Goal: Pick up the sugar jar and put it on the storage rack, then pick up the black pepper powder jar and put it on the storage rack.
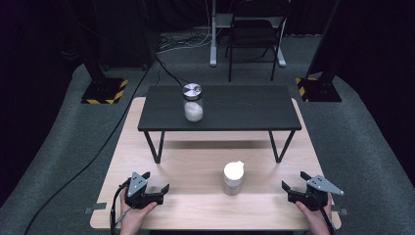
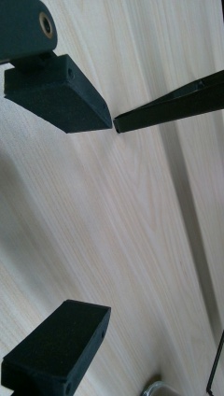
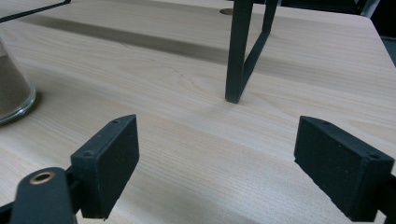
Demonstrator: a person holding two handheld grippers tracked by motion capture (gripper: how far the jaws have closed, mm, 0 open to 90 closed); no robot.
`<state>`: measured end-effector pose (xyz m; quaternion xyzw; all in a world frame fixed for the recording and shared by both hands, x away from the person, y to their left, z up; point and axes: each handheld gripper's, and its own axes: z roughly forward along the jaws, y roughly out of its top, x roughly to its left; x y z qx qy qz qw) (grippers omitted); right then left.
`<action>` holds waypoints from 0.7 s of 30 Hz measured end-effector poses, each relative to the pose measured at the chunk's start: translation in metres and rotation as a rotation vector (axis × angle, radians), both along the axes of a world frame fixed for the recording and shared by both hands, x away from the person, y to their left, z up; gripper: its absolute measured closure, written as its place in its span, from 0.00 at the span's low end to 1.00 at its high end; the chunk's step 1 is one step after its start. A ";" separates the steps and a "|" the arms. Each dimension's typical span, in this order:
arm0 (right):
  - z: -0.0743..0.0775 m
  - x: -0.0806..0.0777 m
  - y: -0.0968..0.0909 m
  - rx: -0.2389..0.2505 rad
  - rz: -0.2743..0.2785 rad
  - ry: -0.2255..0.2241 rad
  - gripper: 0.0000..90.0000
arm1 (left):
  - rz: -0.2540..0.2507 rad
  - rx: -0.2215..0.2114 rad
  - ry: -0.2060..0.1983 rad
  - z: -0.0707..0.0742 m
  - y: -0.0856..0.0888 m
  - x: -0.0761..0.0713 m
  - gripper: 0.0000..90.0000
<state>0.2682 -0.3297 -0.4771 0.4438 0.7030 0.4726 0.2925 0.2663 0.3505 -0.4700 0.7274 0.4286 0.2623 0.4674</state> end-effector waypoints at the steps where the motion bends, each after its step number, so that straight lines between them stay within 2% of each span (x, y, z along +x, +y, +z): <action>1: 0.000 0.000 0.000 0.000 0.000 0.000 0.14 | -0.001 0.002 0.000 0.000 0.000 0.000 0.10; 14: 0.000 0.000 -0.001 0.005 0.006 0.001 0.14 | -0.003 0.003 0.000 0.000 0.000 0.000 0.10; 21: -0.002 0.001 -0.004 0.021 0.039 -0.012 0.13 | -0.001 0.003 0.000 0.000 0.000 0.000 0.10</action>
